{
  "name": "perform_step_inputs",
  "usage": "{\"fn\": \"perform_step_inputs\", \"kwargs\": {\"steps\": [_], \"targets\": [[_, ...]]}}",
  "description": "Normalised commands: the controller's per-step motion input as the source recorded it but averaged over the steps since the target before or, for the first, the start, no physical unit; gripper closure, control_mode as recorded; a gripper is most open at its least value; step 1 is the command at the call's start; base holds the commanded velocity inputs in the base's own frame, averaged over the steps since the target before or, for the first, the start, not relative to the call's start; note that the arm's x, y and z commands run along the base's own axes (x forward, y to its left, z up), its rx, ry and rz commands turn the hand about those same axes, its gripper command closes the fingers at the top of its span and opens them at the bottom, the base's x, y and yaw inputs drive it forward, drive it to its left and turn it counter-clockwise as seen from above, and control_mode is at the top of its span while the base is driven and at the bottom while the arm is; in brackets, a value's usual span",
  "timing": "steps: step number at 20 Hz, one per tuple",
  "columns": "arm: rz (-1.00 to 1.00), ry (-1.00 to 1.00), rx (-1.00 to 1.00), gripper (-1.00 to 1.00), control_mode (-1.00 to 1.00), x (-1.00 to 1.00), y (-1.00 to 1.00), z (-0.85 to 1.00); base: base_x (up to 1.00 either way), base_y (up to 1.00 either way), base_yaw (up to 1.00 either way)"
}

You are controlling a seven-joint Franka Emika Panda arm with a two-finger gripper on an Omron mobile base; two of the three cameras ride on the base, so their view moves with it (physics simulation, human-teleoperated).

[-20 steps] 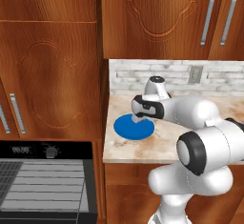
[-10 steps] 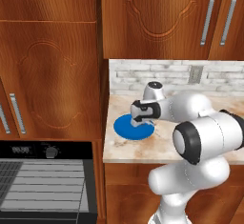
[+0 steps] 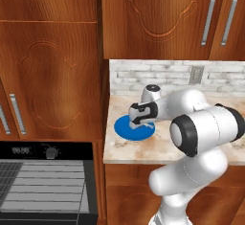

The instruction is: Take the fish from the oven and place it on the plate on the counter.

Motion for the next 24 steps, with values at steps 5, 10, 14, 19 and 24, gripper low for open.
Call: {"fn": "perform_step_inputs", "kwargs": {"steps": [5,10,14,19,24], "targets": [[0.08,0.0,0.0,1.0,-1.0,0.23,0.04,-0.03,0.0,0.0,0.0],[0.03,0.0,0.0,1.0,-1.0,0.11,0.0,0.0,0.0,0.0,0.0],[0.03,0.0,0.0,1.0,-1.0,0.11,0.0,0.0,0.0,0.0,0.0],[0.02,0.0,0.0,-1.0,-1.0,0.03,0.0,0.0,0.0,0.0,0.0],[0.0,0.0,0.0,-1.0,-1.0,0.0,0.0,0.0,0.0,0.0,0.0]]}}
